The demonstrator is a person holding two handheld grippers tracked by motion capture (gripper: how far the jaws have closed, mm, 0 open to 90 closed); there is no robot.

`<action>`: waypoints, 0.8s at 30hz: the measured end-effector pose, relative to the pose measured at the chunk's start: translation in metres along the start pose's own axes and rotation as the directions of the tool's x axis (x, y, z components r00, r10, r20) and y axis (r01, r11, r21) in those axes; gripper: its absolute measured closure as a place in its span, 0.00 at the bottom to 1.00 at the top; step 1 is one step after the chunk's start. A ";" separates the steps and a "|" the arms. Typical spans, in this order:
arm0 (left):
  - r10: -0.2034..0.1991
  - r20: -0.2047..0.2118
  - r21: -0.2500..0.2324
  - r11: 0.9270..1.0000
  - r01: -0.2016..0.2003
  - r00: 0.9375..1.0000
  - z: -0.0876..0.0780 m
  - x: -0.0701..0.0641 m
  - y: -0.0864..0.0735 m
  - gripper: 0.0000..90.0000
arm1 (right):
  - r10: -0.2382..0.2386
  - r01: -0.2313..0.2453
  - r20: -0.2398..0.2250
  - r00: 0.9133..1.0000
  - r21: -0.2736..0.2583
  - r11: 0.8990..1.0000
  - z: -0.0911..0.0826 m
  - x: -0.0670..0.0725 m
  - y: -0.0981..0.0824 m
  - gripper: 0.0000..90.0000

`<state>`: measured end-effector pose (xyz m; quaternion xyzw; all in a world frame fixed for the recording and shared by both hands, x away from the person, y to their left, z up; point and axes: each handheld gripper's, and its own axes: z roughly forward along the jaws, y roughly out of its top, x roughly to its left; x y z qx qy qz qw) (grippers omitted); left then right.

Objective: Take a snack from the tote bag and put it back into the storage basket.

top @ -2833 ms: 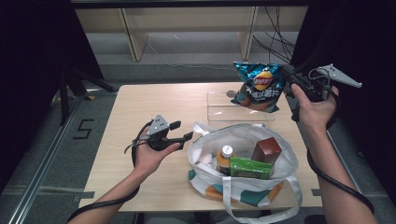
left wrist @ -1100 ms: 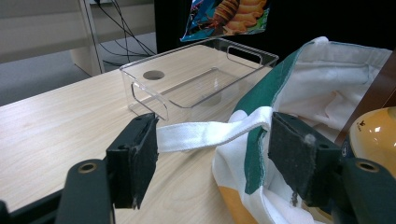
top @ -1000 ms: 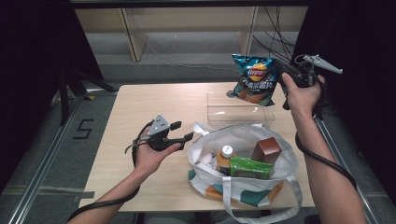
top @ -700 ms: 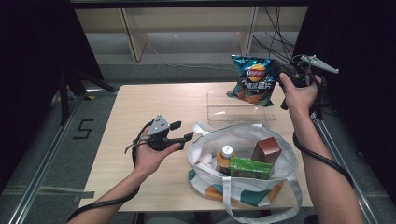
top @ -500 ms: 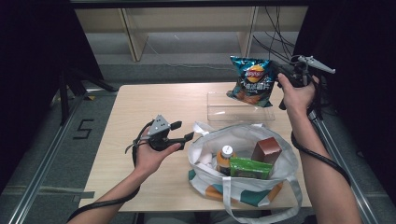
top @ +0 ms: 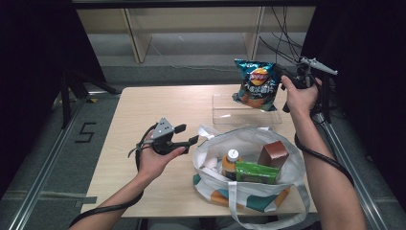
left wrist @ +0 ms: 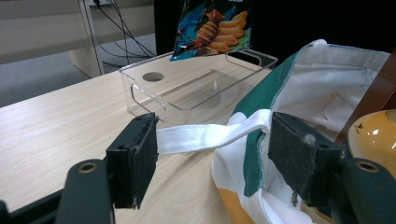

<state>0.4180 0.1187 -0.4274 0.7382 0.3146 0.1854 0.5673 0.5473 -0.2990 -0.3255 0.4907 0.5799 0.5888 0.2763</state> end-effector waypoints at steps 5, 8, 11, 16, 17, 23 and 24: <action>0.003 0.004 -0.007 1.000 -0.003 1.000 0.000 0.001 0.000 0.36 | 0.019 -0.019 0.000 1.000 -0.005 1.000 0.003 0.000 -0.002 1.00; -0.002 -0.005 -0.001 1.000 0.002 1.000 -0.001 0.000 0.000 0.36 | 0.009 -0.009 0.006 1.000 0.001 1.000 0.005 -0.001 -0.002 1.00; -0.001 -0.005 -0.002 1.000 0.001 1.000 -0.001 0.000 0.000 0.36 | 0.024 -0.024 0.014 1.000 0.013 1.000 0.006 -0.001 -0.004 1.00; -0.002 -0.006 -0.002 1.000 0.002 1.000 -0.001 0.000 0.000 0.36 | 0.023 -0.023 0.017 1.000 0.011 1.000 0.010 -0.004 -0.006 1.00; -0.002 -0.005 -0.002 1.000 0.002 1.000 -0.001 0.000 0.000 0.36 | 0.033 -0.033 0.019 0.999 0.016 0.999 0.010 -0.003 -0.007 1.00; 0.001 -0.006 -0.002 1.000 -0.001 1.000 -0.001 0.000 0.000 0.36 | 0.037 -0.037 0.015 0.999 0.013 0.999 0.015 -0.005 -0.011 1.00; -0.001 -0.006 -0.003 1.000 0.001 1.000 -0.001 0.000 0.001 0.36 | 0.042 -0.042 0.018 0.999 0.016 0.999 0.015 -0.005 -0.012 1.00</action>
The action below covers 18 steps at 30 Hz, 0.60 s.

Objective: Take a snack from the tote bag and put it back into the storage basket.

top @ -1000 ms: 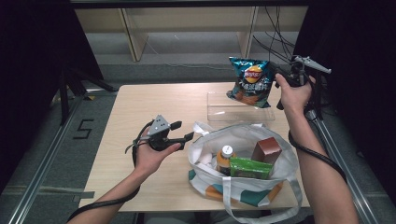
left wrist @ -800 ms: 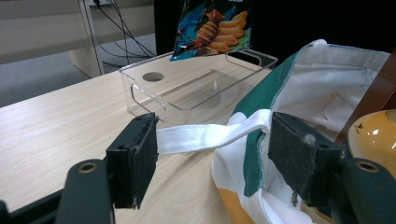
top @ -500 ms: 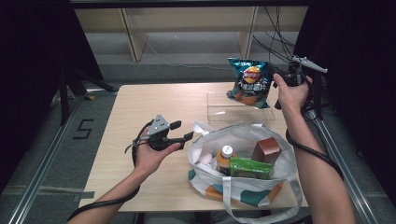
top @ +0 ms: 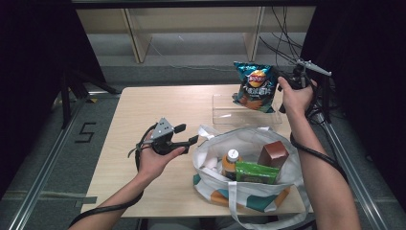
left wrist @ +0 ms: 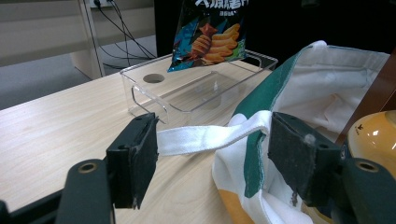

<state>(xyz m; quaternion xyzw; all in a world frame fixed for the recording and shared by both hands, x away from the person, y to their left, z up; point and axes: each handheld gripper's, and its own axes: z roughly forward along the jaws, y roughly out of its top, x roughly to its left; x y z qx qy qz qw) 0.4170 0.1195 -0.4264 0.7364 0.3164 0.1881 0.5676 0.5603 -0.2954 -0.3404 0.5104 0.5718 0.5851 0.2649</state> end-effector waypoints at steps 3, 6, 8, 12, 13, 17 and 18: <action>0.002 0.000 -0.001 1.000 -0.002 1.000 0.000 0.000 0.000 0.36 | 0.016 -0.016 0.003 1.000 0.007 1.000 0.001 0.000 -0.002 1.00; 0.000 0.000 -0.001 1.000 0.000 1.000 0.000 0.000 0.000 0.36 | 0.019 -0.019 0.002 1.000 0.007 1.000 0.002 -0.002 -0.003 1.00; 0.000 0.001 0.000 1.000 0.000 1.000 0.000 0.000 0.000 0.36 | 0.002 -0.002 0.014 1.000 0.018 1.000 0.002 -0.004 -0.003 1.00; 0.000 0.000 0.000 1.000 0.000 1.000 0.000 0.000 0.000 0.36 | 0.026 -0.026 0.006 1.000 0.012 1.000 0.003 -0.003 -0.004 1.00; 0.002 0.001 -0.001 1.000 -0.002 1.000 0.000 0.000 0.000 0.36 | 0.030 -0.031 0.007 1.000 0.018 0.999 0.003 -0.003 -0.004 1.00; 0.000 0.000 0.000 1.000 0.000 1.000 0.000 0.000 0.000 0.36 | 0.022 -0.023 0.018 1.000 0.028 0.999 0.006 -0.002 -0.005 1.00; 0.001 0.000 0.000 1.000 -0.001 1.000 0.000 0.000 0.000 0.36 | 0.032 -0.032 0.007 0.999 0.024 0.999 0.007 -0.002 -0.006 1.00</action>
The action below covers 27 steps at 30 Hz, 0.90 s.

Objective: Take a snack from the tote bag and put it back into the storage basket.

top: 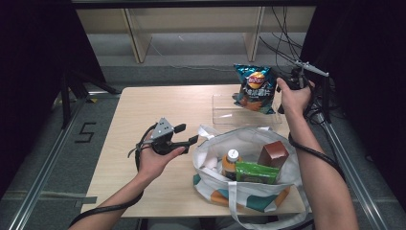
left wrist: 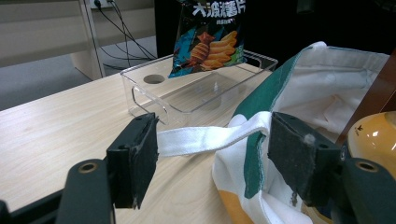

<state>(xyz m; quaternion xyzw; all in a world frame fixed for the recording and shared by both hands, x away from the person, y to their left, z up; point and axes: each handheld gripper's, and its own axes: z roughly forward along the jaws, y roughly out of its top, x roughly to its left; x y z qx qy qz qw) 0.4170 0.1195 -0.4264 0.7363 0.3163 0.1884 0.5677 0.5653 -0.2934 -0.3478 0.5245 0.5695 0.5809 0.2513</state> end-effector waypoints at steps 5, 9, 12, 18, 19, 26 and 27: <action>0.003 0.000 -0.001 1.000 -0.003 1.000 0.000 0.000 0.000 0.36 | -0.013 0.013 -0.004 1.000 0.000 1.000 0.004 -0.001 -0.003 1.00; 0.002 0.001 0.000 1.000 -0.002 1.000 0.000 0.000 0.000 0.36 | 0.017 -0.017 0.001 1.000 0.009 1.000 0.007 -0.001 -0.006 1.00; 0.000 0.001 0.001 1.000 0.000 1.000 0.000 0.000 0.000 0.36 | 0.017 -0.017 0.005 1.000 0.020 1.000 0.008 -0.002 -0.008 1.00; 0.007 0.004 0.003 1.000 -0.007 1.000 0.000 0.000 -0.001 0.36 | 0.024 -0.024 0.018 1.000 0.033 0.999 0.009 -0.009 -0.014 1.00; 0.006 0.004 0.003 1.000 -0.006 1.000 0.000 0.000 -0.001 0.36 | 0.028 -0.029 0.023 0.999 0.038 0.999 0.009 -0.009 -0.015 1.00; 0.004 0.004 0.004 1.000 -0.004 1.000 0.001 0.000 -0.001 0.36 | 0.039 -0.041 0.032 0.999 0.048 0.998 0.008 -0.017 -0.022 1.00; 0.005 0.004 0.004 1.000 -0.005 1.000 0.001 0.000 -0.002 0.36 | 0.043 -0.045 0.034 0.999 0.046 0.998 0.008 -0.018 -0.023 1.00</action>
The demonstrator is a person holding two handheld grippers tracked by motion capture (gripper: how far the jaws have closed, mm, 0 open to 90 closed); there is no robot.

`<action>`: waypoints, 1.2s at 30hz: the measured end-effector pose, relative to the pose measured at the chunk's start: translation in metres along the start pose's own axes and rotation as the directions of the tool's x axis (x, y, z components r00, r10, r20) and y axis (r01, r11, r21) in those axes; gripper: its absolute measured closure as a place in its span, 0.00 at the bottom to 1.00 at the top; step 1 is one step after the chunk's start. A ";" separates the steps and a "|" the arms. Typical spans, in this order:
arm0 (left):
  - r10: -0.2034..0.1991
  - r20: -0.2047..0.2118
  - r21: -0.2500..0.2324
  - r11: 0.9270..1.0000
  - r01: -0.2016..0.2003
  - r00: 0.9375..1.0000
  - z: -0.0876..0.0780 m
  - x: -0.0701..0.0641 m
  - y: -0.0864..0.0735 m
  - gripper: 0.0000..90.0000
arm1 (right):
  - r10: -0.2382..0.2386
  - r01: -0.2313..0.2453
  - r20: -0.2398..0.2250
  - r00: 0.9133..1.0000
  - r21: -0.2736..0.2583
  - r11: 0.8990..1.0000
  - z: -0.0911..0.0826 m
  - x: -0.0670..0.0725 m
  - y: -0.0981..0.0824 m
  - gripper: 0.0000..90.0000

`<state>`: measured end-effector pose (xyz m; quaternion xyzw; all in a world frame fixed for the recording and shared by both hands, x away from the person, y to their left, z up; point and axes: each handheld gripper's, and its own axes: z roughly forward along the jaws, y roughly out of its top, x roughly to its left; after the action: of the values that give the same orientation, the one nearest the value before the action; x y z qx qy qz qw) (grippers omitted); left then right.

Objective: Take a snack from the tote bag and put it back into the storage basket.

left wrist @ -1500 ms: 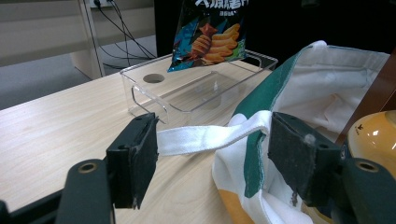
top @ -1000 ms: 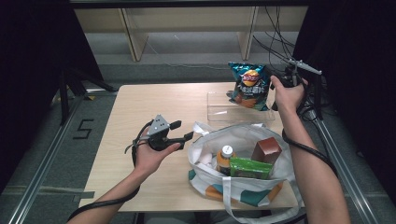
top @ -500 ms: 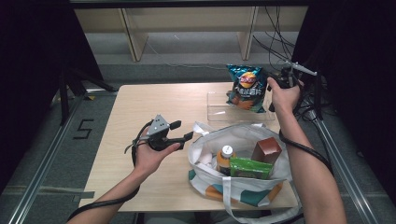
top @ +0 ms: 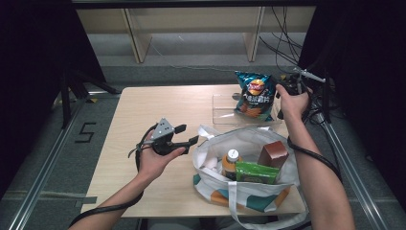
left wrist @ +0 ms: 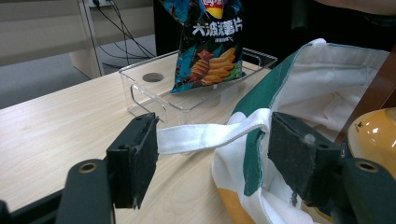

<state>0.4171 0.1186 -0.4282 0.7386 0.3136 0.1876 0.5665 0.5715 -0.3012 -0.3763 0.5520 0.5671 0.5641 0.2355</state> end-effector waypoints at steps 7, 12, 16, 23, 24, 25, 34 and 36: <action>0.003 0.001 0.003 1.000 -0.003 1.000 0.000 -0.001 -0.001 0.36 | -0.005 0.004 0.021 1.000 0.008 1.000 -0.002 -0.008 -0.003 0.99; 0.001 0.003 0.001 1.000 -0.001 1.000 0.000 -0.001 0.000 0.36 | 0.014 -0.015 0.029 0.999 0.034 0.999 -0.005 -0.013 -0.002 0.95; -0.002 0.002 0.000 1.000 0.002 1.000 0.000 0.000 0.000 0.37 | -0.013 0.012 0.045 0.999 0.032 0.999 -0.007 -0.016 -0.002 0.90; -0.002 0.002 0.000 1.000 0.002 1.000 0.000 -0.001 0.000 0.37 | -0.044 0.040 0.076 0.996 0.054 0.998 -0.010 -0.015 0.000 0.76; -0.002 0.002 0.001 1.000 0.002 1.000 0.000 -0.001 0.000 0.37 | -0.043 0.038 0.087 0.995 0.056 0.998 -0.011 -0.015 0.000 0.71; -0.002 0.002 0.001 1.000 0.002 1.000 0.000 -0.001 0.000 0.37 | -0.032 0.028 0.076 0.997 0.057 0.998 -0.012 -0.015 0.001 0.68; -0.001 0.000 -0.001 1.000 0.001 1.000 -0.001 -0.001 0.000 0.37 | -0.041 0.037 0.077 0.996 0.053 0.998 -0.029 -0.014 0.002 0.42; -0.001 0.000 -0.001 1.000 0.001 1.000 -0.001 -0.001 0.000 0.37 | -0.059 0.054 0.085 0.995 0.058 0.997 -0.034 -0.013 0.003 0.40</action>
<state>0.4162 0.1185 -0.4276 0.7382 0.3141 0.1874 0.5668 0.5456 -0.3268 -0.3700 0.5661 0.5874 0.5165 0.2604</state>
